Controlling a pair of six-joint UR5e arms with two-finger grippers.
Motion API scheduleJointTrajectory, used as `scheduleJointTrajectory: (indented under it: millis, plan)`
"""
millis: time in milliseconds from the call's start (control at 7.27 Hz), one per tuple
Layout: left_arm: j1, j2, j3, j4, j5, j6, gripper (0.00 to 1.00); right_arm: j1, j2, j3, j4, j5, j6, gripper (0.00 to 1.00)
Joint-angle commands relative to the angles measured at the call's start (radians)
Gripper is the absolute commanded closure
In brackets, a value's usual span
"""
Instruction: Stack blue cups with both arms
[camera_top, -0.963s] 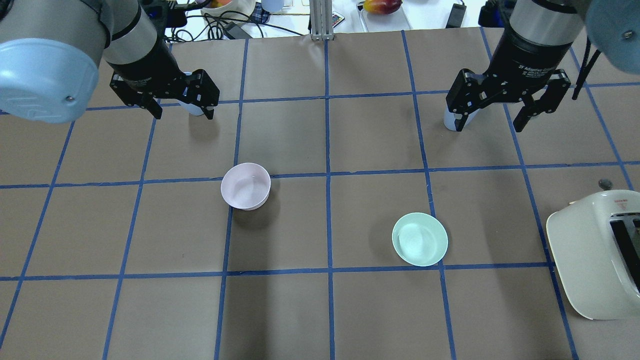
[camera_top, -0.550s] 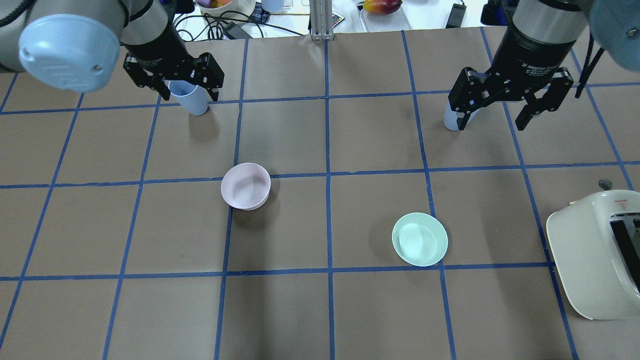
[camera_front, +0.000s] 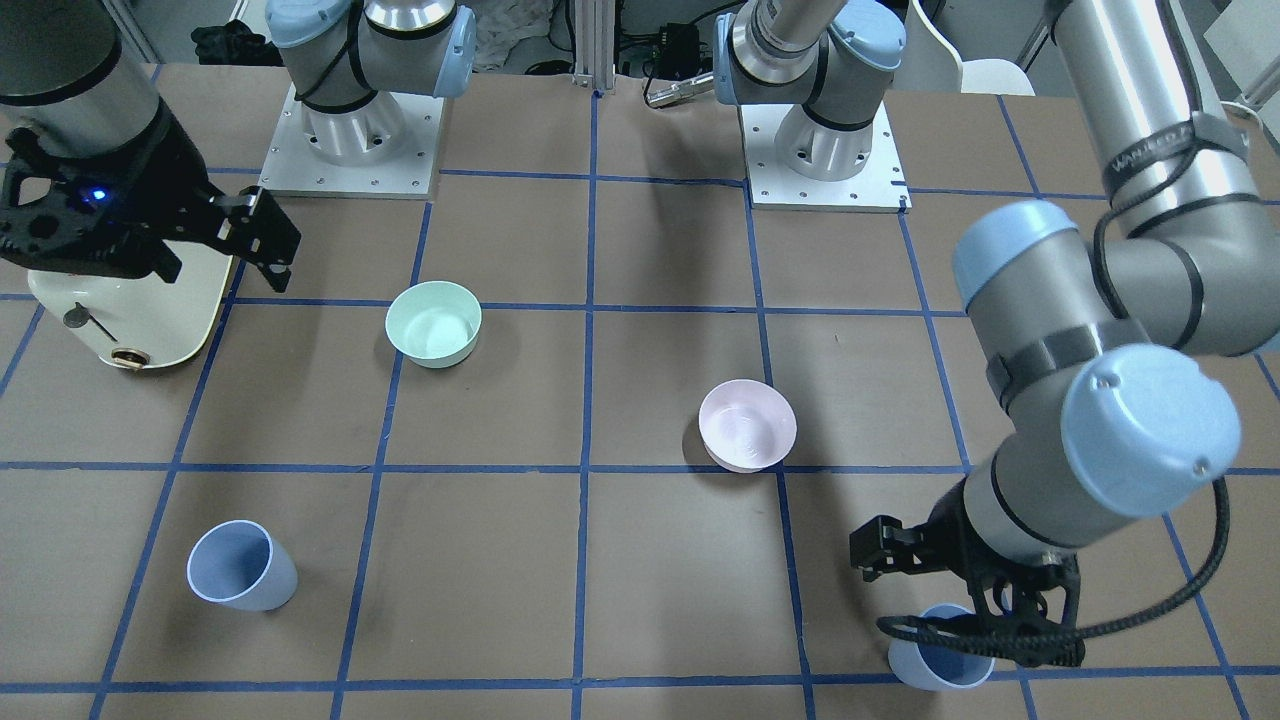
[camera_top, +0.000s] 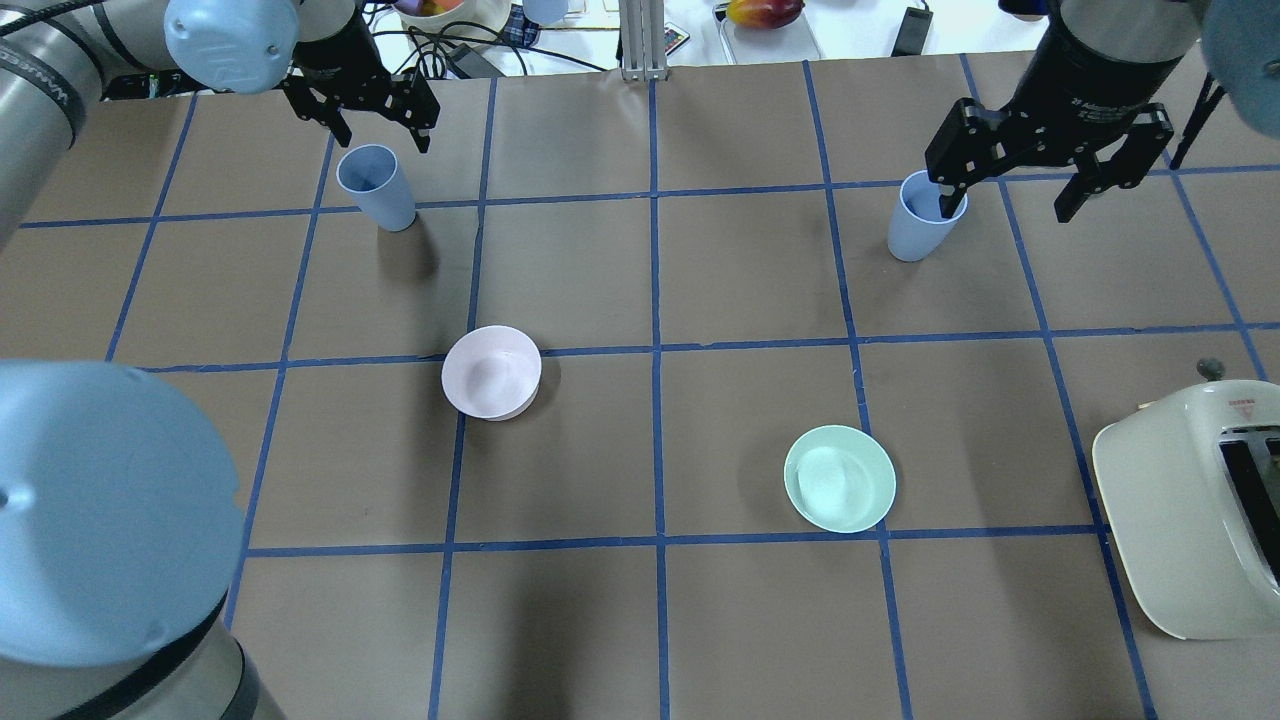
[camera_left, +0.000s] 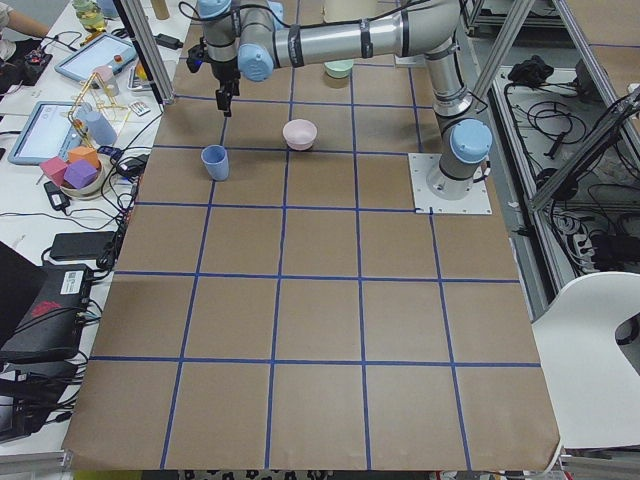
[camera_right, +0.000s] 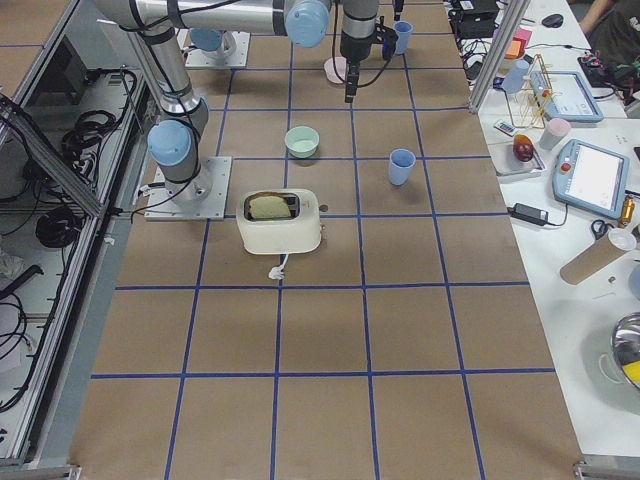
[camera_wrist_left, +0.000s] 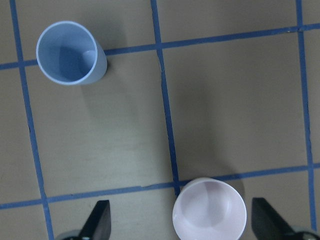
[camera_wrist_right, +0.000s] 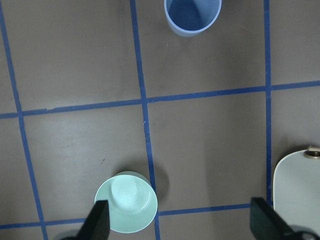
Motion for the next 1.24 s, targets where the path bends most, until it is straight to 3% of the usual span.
scheduleJointTrajectory:
  millis: [0, 138, 275, 412, 550, 1100]
  plan:
    - [0.022, -0.094, 0.009, 0.034, -0.001, 0.011, 0.03, -0.071, 0.089, 0.003, -0.147, 0.002, -0.003, 0.00]
    - [0.021, -0.123, 0.008, 0.093, -0.006, 0.003, 0.04, -0.072, 0.164, -0.003, -0.229, 0.003, -0.003, 0.00]
    - [0.021, -0.134, 0.008, 0.102, 0.002, 0.003, 0.15, -0.077, 0.219, -0.002, -0.342, 0.000, -0.012, 0.00]
    - [0.021, -0.137, 0.003, 0.106, 0.003, 0.005, 0.60, -0.082, 0.249, 0.007, -0.401, -0.001, -0.017, 0.00]
    - [0.021, -0.140, 0.002, 0.121, 0.004, 0.005, 0.97, -0.085, 0.301, 0.007, -0.459, 0.000, -0.038, 0.00]
    - [-0.045, -0.096, 0.008, 0.131, 0.011, -0.009, 1.00, -0.111, 0.411, 0.007, -0.483, 0.006, -0.076, 0.00]
